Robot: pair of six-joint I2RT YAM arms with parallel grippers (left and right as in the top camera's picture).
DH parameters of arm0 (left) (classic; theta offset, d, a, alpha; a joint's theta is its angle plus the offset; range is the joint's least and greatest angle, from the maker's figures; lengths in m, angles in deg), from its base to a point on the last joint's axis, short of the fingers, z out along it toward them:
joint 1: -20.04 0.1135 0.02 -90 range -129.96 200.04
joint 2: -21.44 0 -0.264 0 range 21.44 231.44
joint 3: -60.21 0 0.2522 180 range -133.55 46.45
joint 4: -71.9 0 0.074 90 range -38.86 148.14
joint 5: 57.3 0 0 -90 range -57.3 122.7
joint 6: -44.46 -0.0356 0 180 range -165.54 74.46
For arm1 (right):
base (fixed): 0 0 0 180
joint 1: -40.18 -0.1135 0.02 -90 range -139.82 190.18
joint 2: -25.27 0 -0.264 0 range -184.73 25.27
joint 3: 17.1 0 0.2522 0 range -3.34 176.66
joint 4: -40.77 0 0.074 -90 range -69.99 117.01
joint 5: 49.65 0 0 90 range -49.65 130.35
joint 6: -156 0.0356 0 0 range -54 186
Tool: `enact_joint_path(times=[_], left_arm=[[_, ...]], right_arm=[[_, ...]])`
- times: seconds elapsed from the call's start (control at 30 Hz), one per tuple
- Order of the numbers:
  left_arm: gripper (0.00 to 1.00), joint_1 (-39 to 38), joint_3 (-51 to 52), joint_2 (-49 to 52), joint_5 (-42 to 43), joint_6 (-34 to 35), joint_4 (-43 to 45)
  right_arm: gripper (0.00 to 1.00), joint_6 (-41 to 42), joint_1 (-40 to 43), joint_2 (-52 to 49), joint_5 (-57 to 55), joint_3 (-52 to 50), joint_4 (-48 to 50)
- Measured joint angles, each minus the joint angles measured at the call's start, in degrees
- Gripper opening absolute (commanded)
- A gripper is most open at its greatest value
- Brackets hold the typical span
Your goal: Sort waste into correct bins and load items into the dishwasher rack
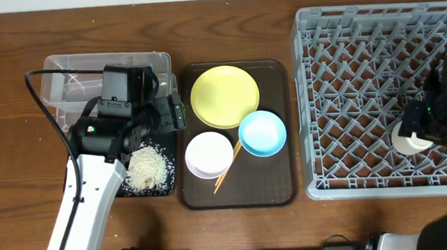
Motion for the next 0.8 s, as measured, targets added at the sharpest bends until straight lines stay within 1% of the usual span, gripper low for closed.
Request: enact_joint_path(times=[0.03, 0.07, 0.1, 0.13, 0.17, 0.2, 0.3, 0.37, 0.4, 0.57, 0.63, 0.7, 0.8], left_arm=[[0.85, 0.0, 0.0, 0.0, -0.1, 0.0, 0.0], [0.85, 0.0, 0.0, 0.0, -0.1, 0.0, 0.0], [0.85, 0.0, 0.0, 0.0, -0.2, 0.0, 0.0], [0.85, 0.0, 0.0, 0.0, -0.2, 0.0, 0.0], [0.85, 0.0, 0.0, 0.0, -0.2, 0.0, 0.0], [0.85, 0.0, 0.0, 0.0, -0.2, 0.0, 0.0], [0.86, 0.0, 0.0, 0.0, -0.3, 0.0, 0.0], [0.90, 0.0, 0.0, 0.0, -0.4, 0.0, -0.1], [0.90, 0.0, 0.0, 0.0, -0.4, -0.1, -0.3], [0.91, 0.0, 0.0, 0.0, -1.2, -0.2, -3.9], [0.92, 0.0, 0.0, 0.0, -2.0, 0.4, -6.1], [0.92, 0.0, 0.0, 0.0, -3.5, 2.0, -8.5], [0.92, 0.0, 0.0, 0.0, -6.2, 5.0, -11.4]], right_arm=[[0.34, 0.0, 0.1, -1.1, -0.1, 0.0, 0.1], [0.41, 0.2, 0.1, -2.4, -0.1, 0.0, 0.1], [0.54, 0.2, 0.1, -3.3, 0.0, 0.0, 0.2], [0.71, 0.2, 0.1, -4.5, 0.3, 0.0, 0.2], [0.92, 0.5, 0.1, -5.7, 0.7, -0.1, 0.4], [0.99, 0.7, 0.1, -6.6, 0.9, -0.1, 0.6], [0.99, 0.8, 0.1, -8.3, 2.3, -0.2, 1.0], [0.99, 0.8, 0.1, -8.5, 3.0, -0.2, 1.0], [0.99, 0.9, 0.1, -8.5, 3.3, 0.0, 0.9], [0.99, 0.6, 0.0, -7.8, 7.2, 5.7, 0.6], [0.99, -0.5, -0.2, -6.4, 10.9, 8.7, 2.6], [0.96, -2.3, -1.6, -4.3, 14.9, 10.9, 6.0], [0.91, -5.4, -6.9, -1.5, 19.8, 12.2, 10.8]])
